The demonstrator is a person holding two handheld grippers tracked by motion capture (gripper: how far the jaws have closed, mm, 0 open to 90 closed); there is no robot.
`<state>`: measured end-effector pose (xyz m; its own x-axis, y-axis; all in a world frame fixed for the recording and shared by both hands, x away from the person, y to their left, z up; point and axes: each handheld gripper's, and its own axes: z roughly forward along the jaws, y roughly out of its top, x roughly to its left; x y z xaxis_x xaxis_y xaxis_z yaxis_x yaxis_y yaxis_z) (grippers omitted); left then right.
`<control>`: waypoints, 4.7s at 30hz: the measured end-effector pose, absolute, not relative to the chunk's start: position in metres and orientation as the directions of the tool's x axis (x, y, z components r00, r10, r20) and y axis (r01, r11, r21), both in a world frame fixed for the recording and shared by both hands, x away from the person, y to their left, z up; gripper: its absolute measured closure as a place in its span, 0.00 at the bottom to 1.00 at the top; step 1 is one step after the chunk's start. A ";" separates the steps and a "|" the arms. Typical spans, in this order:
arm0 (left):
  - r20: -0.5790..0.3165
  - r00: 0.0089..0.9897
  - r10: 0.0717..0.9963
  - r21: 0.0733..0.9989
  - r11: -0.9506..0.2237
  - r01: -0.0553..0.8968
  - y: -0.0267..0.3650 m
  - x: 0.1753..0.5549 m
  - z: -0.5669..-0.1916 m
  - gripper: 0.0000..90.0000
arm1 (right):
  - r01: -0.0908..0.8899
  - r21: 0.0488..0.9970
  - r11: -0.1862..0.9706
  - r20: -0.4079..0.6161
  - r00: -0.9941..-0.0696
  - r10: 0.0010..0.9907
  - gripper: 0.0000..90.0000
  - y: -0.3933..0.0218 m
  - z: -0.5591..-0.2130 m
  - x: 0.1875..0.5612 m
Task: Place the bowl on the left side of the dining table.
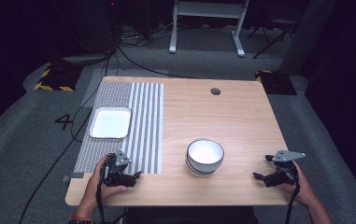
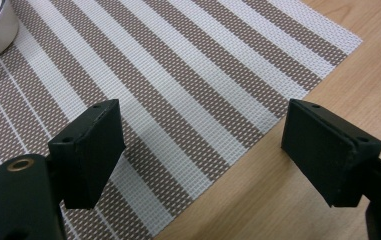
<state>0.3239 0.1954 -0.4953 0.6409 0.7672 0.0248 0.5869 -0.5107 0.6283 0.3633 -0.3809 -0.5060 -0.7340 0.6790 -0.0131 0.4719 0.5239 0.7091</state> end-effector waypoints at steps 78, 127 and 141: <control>0.160 0.876 0.456 0.703 -0.676 0.223 0.084 0.322 -0.410 0.20 | 0.472 0.709 0.524 -0.018 -0.731 0.683 0.01 -0.380 -0.506 0.363; 0.014 0.975 0.224 0.733 -0.665 0.143 0.008 0.353 -0.406 0.28 | 0.473 0.708 0.524 -0.018 -0.730 0.683 0.01 -0.380 -0.506 0.363; 0.047 0.996 0.082 0.681 -0.732 0.028 -0.006 0.351 -0.407 0.65 | 0.473 0.708 0.524 -0.018 -0.730 0.683 0.01 -0.380 -0.506 0.363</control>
